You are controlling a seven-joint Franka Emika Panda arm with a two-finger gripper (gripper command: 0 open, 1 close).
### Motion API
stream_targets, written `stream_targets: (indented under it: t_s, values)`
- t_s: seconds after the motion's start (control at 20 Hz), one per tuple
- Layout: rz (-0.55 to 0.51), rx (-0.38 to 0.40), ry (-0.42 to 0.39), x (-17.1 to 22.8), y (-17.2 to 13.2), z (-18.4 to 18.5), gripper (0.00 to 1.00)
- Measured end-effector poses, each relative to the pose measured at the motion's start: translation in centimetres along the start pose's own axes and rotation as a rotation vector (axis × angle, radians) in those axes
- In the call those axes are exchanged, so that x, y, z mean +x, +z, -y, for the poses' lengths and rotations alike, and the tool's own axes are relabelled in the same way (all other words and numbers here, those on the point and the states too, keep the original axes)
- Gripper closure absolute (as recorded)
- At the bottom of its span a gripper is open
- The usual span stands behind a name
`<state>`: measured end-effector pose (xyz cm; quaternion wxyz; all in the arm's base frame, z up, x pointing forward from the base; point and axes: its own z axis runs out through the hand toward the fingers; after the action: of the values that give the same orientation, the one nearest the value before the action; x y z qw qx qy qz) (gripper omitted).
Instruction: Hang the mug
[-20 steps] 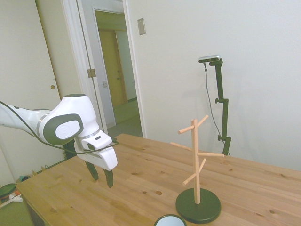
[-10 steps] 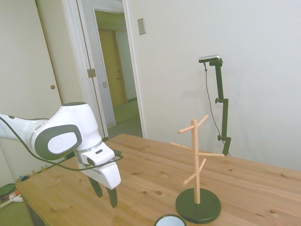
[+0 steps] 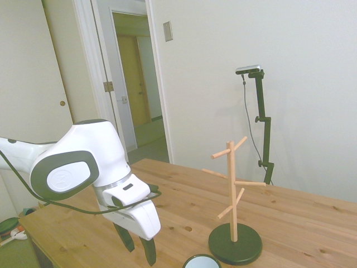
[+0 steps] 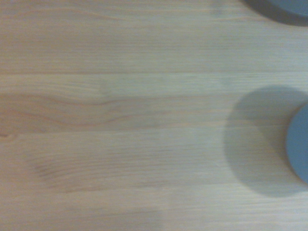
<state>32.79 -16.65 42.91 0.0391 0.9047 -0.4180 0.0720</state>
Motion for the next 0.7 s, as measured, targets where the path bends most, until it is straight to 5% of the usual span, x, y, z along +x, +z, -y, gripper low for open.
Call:
stream_targets:
  t_s: [0.7]
  values:
    - [-0.014,-0.011,-0.032,6.8,1.0,-3.2,0.0]
